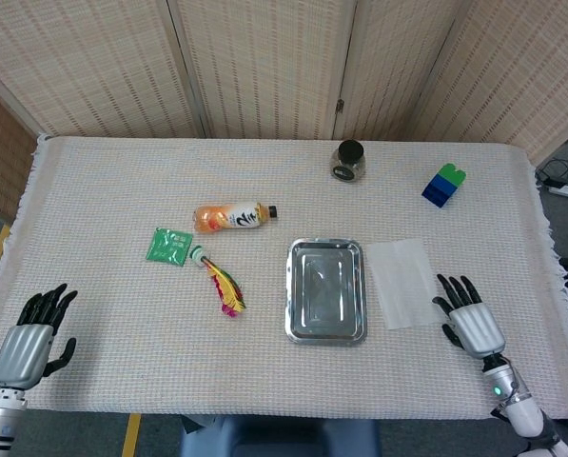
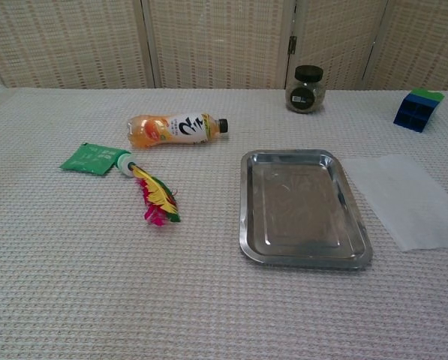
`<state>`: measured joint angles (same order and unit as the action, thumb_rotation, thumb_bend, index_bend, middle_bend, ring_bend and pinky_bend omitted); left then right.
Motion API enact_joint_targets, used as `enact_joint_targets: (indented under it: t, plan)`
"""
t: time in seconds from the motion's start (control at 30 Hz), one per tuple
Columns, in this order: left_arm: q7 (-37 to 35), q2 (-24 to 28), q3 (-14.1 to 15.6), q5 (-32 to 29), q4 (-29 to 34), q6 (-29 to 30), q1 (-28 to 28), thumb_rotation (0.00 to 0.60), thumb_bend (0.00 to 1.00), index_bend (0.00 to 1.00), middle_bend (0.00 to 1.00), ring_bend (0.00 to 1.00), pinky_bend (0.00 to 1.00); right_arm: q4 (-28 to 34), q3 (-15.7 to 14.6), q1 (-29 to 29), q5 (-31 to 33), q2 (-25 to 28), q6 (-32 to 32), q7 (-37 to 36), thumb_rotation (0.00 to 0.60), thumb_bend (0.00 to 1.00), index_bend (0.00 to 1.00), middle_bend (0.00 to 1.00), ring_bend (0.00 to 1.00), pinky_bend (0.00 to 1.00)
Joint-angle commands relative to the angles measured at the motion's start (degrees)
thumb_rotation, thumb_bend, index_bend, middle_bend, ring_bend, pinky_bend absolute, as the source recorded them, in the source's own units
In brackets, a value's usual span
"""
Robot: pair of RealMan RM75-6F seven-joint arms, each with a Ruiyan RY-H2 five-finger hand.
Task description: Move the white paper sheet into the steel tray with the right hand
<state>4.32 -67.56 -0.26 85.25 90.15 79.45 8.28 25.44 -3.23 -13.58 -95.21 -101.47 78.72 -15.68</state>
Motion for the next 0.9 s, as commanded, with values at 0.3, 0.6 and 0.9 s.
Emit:
enact_joint_targets:
  t: [0.3,0.6,0.9]
  plan:
    - [0.0,-0.2,-0.2,-0.6,-0.2,-0.3,0.1,0.600,0.54,0.09,0.03,0.00,0.00,-0.7,-0.9,-0.9,0.0,-0.4,-1.9,1.4,0.600,0.43,0.32,0.00,0.00,0.00]
    - [-1.4,0.1,-0.6,-1.6,-1.0,-1.3,0.4,0.600,0.54,0.09,0.03,0.00,0.00,-1.5,-0.5,-2.1,0.4,-1.5,-2.5,1.7,0.600,0.45,0.36,0.00,0.00,0.00]
    - [-1.7,0.0,-0.8,-2.0,-1.3,-1.4,0.4,0.600,0.54,0.08,0.03,0.00,0.00,-2.6,-0.2,-3.0,1.1,-3.1,-4.0,1.4,0.600,0.48,0.51,0.00,0.00,0.00]
